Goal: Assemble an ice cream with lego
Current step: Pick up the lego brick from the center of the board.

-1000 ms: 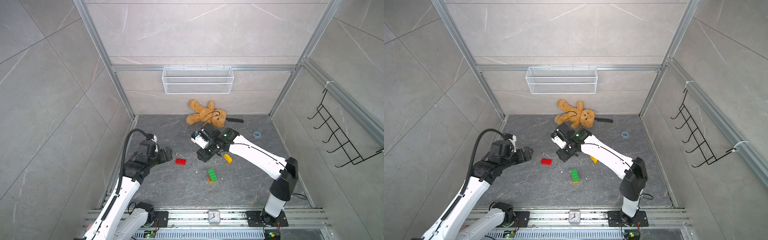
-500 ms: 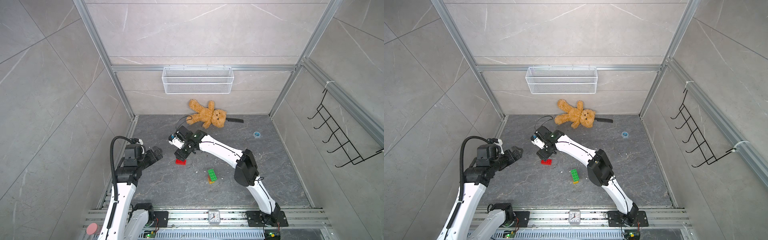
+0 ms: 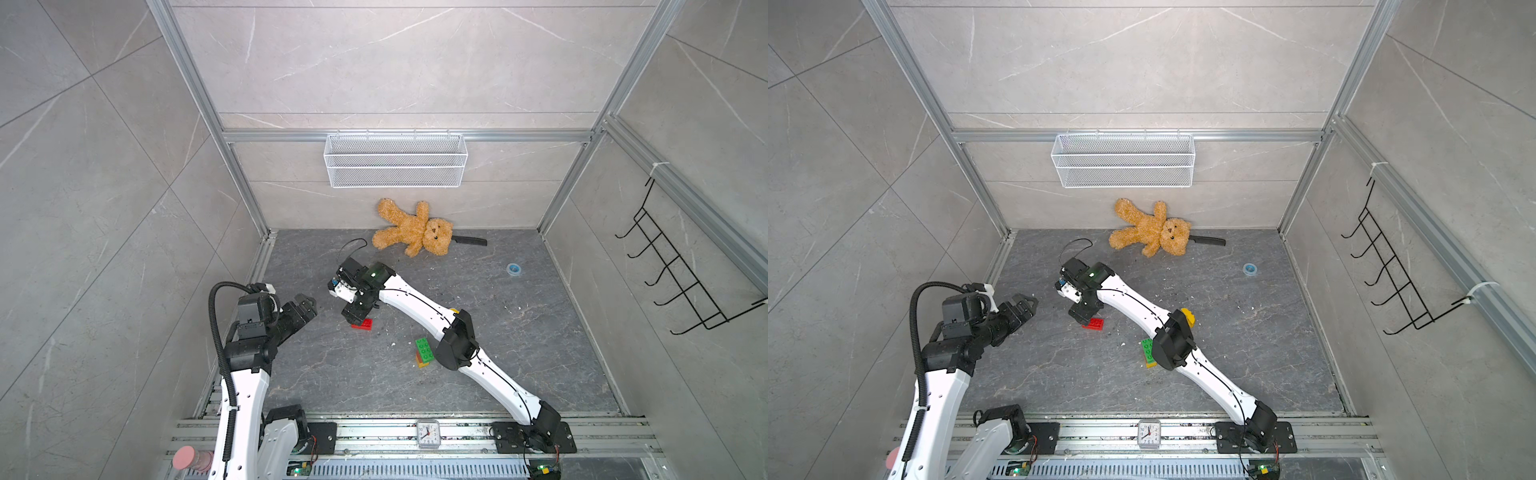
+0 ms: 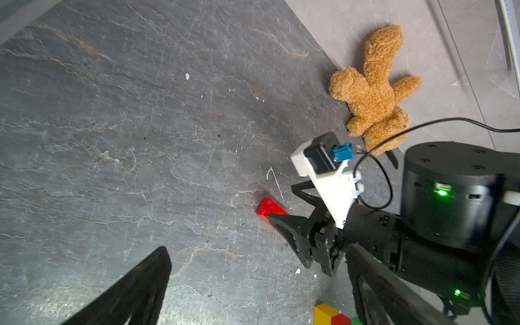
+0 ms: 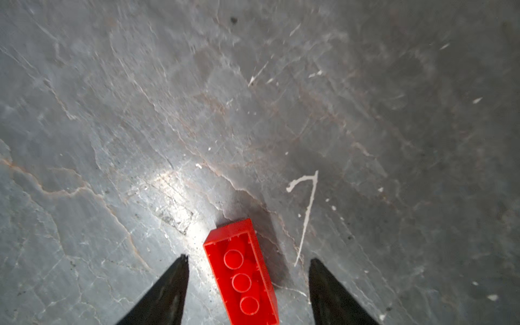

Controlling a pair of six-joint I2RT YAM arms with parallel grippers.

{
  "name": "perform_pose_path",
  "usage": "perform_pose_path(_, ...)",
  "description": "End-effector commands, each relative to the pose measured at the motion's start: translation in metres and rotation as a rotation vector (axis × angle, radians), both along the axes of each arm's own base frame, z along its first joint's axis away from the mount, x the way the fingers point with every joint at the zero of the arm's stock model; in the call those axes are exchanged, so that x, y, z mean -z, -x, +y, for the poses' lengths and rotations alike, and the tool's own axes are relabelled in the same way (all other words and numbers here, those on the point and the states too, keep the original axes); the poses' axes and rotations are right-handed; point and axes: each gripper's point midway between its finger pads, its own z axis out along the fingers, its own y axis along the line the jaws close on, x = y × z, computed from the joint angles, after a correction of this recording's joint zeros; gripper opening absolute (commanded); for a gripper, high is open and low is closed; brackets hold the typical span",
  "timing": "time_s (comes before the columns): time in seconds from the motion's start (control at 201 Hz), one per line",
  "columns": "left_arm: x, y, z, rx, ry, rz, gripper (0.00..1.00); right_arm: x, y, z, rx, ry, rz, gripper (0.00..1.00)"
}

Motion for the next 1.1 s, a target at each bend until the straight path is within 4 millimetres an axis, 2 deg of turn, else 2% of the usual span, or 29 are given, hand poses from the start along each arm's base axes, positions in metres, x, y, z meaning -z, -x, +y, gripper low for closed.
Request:
perform_pose_path(0.0,-0.008,-0.003,-0.008,0.034,0.042,-0.035,0.99,0.017,0.020,-0.015,-0.040,0.099,0.055,0.69)
perform_pose_path(0.189,-0.005,-0.003,-0.010,0.044,0.051,-0.027,0.99,0.032,0.028,-0.019,-0.052,0.149,0.067,0.68)
perform_pose_path(0.314,-0.002,-0.001,-0.011,0.049,0.050,-0.021,0.99,0.038,0.027,-0.021,-0.049,0.173,0.047,0.64)
perform_pose_path(0.418,0.001,0.001,-0.009,0.045,0.039,-0.013,0.99,0.039,0.027,-0.021,-0.032,0.174,0.052,0.54)
perform_pose_path(0.682,0.003,0.002,-0.009,0.045,0.037,-0.007,0.99,0.021,0.032,-0.012,0.006,0.103,0.082,0.35)
perform_pose_path(0.821,-0.001,0.001,-0.011,0.057,0.039,-0.022,0.99,-0.001,0.034,-0.009,0.016,0.048,0.101,0.28)
perform_pose_path(0.931,-0.005,0.000,-0.015,0.086,0.044,-0.042,0.99,-0.035,0.041,-0.005,0.020,-0.067,0.169,0.26)
perform_pose_path(0.941,-0.005,-0.001,-0.015,0.087,0.045,-0.045,0.99,-0.049,0.040,-0.004,0.019,-0.101,0.162,0.26)
perform_pose_path(0.966,-0.007,-0.002,-0.016,0.091,0.047,-0.053,0.99,-0.054,0.044,-0.006,0.022,-0.123,0.193,0.26)
perform_pose_path(1.026,-0.016,-0.005,-0.020,0.116,0.063,-0.091,0.99,-0.087,0.049,-0.008,0.015,-0.234,0.225,0.27)
perform_pose_path(1.09,-0.032,-0.011,-0.035,0.203,0.106,-0.166,0.99,-0.124,0.054,-0.014,0.006,-0.360,0.252,0.27)
